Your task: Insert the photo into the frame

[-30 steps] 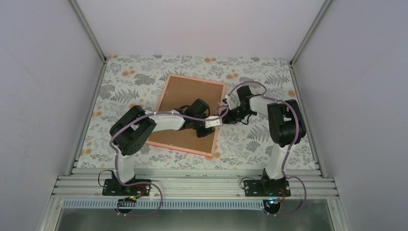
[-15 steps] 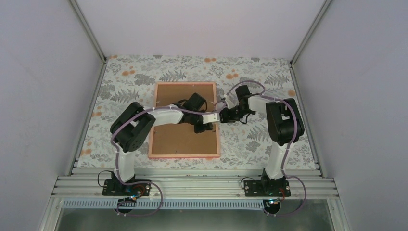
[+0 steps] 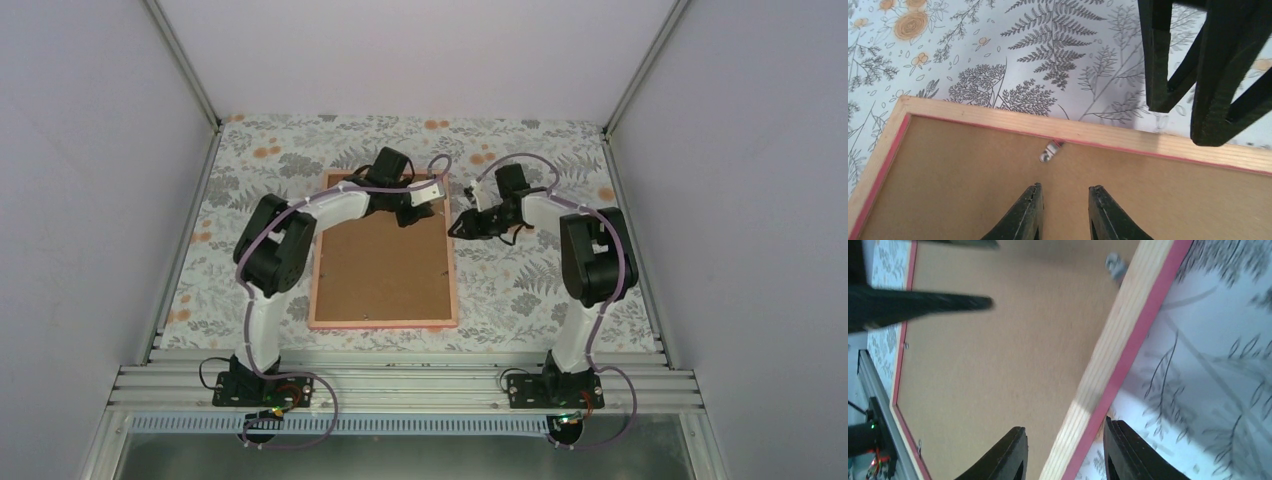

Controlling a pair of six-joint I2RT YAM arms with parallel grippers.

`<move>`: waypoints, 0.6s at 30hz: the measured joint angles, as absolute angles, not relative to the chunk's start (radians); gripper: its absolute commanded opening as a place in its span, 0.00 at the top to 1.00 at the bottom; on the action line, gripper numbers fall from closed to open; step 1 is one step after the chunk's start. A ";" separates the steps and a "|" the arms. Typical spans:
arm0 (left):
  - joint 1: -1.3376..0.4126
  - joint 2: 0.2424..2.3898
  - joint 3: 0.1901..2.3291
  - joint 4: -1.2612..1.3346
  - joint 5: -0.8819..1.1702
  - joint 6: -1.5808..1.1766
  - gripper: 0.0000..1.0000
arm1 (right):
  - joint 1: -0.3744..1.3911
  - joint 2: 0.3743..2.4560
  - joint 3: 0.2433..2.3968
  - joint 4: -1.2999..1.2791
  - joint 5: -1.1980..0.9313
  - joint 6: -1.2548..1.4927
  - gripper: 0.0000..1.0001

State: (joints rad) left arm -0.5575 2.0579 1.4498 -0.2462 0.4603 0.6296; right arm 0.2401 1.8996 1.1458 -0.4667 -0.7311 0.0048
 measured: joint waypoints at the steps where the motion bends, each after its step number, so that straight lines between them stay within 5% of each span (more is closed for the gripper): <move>1: -0.558 2.085 1.478 -0.249 0.458 0.637 0.75 | 0.240 1.904 1.161 -0.459 -0.727 0.012 0.63; 18: -0.571 2.284 1.668 -0.301 0.407 0.711 0.79 | 0.240 2.021 1.219 -0.384 -0.714 0.081 0.72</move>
